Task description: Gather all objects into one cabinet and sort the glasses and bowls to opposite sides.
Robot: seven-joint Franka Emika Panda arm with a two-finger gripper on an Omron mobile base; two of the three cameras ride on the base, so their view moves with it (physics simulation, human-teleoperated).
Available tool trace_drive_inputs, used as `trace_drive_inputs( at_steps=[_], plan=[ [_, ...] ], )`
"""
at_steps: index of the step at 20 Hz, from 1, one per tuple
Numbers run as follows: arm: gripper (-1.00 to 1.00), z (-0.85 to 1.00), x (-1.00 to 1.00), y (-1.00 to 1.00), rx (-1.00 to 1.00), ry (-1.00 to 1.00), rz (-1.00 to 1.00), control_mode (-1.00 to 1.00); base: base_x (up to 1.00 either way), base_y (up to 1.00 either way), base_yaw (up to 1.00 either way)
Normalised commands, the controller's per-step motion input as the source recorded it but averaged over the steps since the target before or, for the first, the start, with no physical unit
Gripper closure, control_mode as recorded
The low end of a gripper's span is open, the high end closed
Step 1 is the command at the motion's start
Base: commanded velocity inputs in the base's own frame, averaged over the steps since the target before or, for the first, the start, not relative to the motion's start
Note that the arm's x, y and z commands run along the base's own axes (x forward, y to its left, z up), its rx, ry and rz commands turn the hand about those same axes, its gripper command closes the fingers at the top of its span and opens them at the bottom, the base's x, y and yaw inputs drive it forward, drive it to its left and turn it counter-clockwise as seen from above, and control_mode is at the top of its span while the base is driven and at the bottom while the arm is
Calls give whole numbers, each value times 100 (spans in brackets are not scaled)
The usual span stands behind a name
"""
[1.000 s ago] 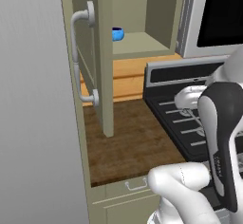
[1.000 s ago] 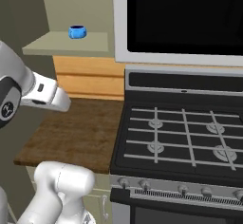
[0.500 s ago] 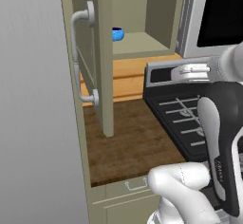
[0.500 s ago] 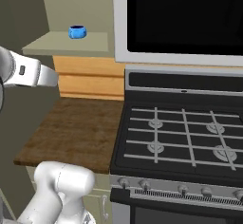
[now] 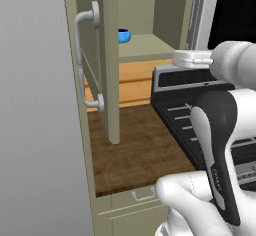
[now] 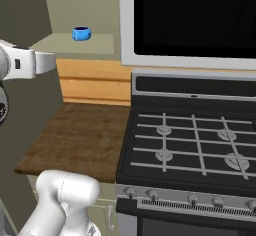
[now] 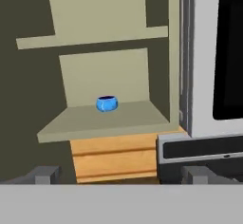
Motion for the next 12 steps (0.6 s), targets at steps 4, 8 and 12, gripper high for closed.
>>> trace_drive_inputs(
  at_steps=[4,8,12],
  plan=[
    [-100,37,38,17,0,-9,4,-100,0,0,0],
    [-100,7,3,27,-3,2,0,-100,0,0,0],
    [-100,-2,8,26,-3,7,0,-100,0,0,0]
  ],
)
